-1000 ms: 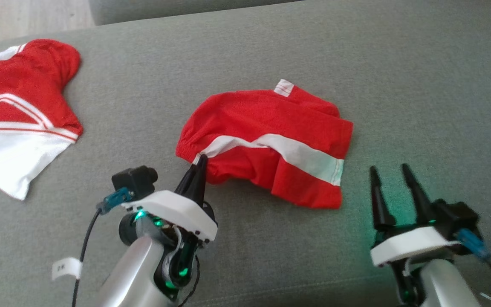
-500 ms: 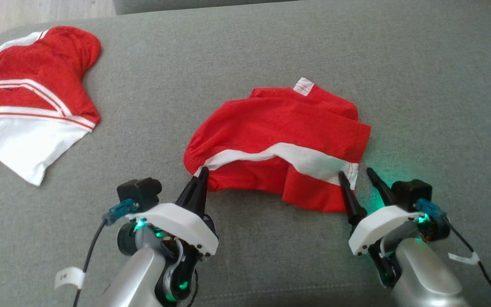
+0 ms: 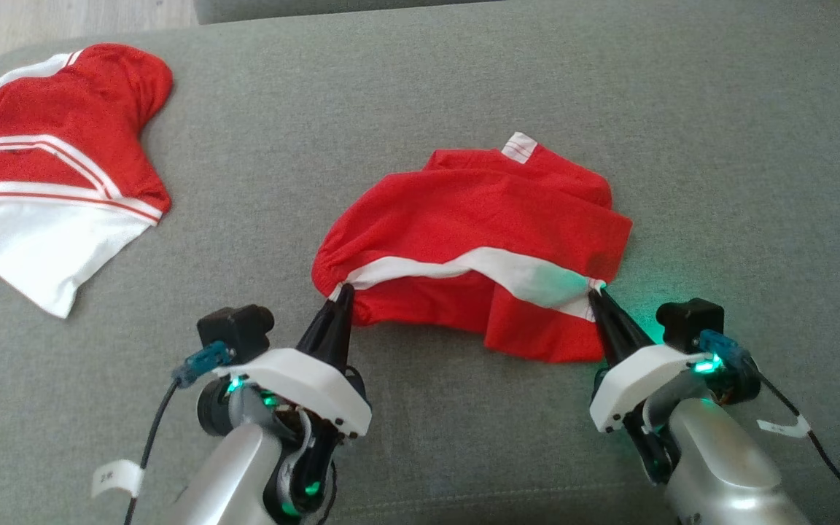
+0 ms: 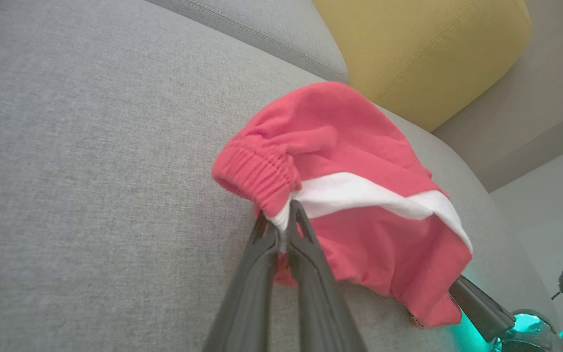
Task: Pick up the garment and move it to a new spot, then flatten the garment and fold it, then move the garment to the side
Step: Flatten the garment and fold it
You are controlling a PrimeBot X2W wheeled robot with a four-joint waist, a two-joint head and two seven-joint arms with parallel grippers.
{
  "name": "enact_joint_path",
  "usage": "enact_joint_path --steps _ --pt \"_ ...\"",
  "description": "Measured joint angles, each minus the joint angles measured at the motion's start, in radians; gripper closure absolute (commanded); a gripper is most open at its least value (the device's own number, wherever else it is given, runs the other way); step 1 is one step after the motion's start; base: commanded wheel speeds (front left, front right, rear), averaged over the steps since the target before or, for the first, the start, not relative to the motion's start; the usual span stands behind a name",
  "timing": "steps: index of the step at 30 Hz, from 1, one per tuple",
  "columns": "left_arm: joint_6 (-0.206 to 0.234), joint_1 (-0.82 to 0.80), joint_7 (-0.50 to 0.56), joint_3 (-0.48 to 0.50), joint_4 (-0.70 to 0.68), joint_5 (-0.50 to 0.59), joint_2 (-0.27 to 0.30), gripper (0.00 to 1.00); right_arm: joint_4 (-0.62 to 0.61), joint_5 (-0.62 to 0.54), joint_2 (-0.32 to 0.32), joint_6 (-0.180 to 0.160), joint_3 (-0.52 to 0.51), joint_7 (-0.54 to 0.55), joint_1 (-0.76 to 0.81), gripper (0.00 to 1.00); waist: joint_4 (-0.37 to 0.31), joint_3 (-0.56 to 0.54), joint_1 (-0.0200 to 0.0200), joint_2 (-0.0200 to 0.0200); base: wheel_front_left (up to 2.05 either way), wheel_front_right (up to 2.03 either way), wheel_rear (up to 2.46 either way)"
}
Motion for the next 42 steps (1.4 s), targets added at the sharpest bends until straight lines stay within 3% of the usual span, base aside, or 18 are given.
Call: enact_joint_path --steps 6,10,17,25,26,35,42 --pt "0.000 0.000 -0.013 0.002 0.000 0.000 0.005 1.00 -0.023 -0.002 0.000 0.000 -0.006 -0.021 0.005 1.00 -0.011 -0.012 0.0000 0.0000 0.00 0.00 0.00" --pt "0.000 0.000 -0.034 0.006 -0.021 0.000 0.016 1.00 -0.103 -0.011 0.000 0.000 -0.027 -0.036 0.027 1.00 -0.019 -0.034 0.0000 0.0000 0.00 0.00 0.00" --pt "0.001 0.003 -0.047 0.032 -0.164 0.003 0.070 1.00 -0.419 -0.069 0.000 0.000 -0.136 -0.045 0.120 1.00 -0.037 -0.111 0.0000 0.0000 0.00 0.00 0.00" --pt "0.019 -0.022 0.038 0.058 -0.414 0.032 0.160 1.00 -0.764 -0.113 0.000 0.000 -0.195 -0.038 0.172 1.00 -0.050 -0.176 0.0000 0.0000 0.00 0.00 0.00" --pt "0.019 -0.022 0.038 0.058 -0.414 0.032 0.160 1.00 -0.764 -0.113 0.000 0.000 -0.195 -0.038 0.172 1.00 -0.050 -0.176 0.0000 0.0000 0.00 0.00 0.00" --pt "0.032 -0.195 0.187 0.065 -0.632 0.072 0.229 1.00 -1.098 -0.167 0.001 0.000 -0.234 0.039 0.181 1.00 -0.059 -0.186 0.0000 0.0000 0.00 0.00 0.00" --pt "0.012 -0.342 0.274 0.072 -0.588 0.063 0.251 1.00 -1.136 -0.184 0.001 0.000 -0.233 0.112 0.081 1.00 -0.064 -0.125 0.0000 0.0000 0.00 0.00 0.00"
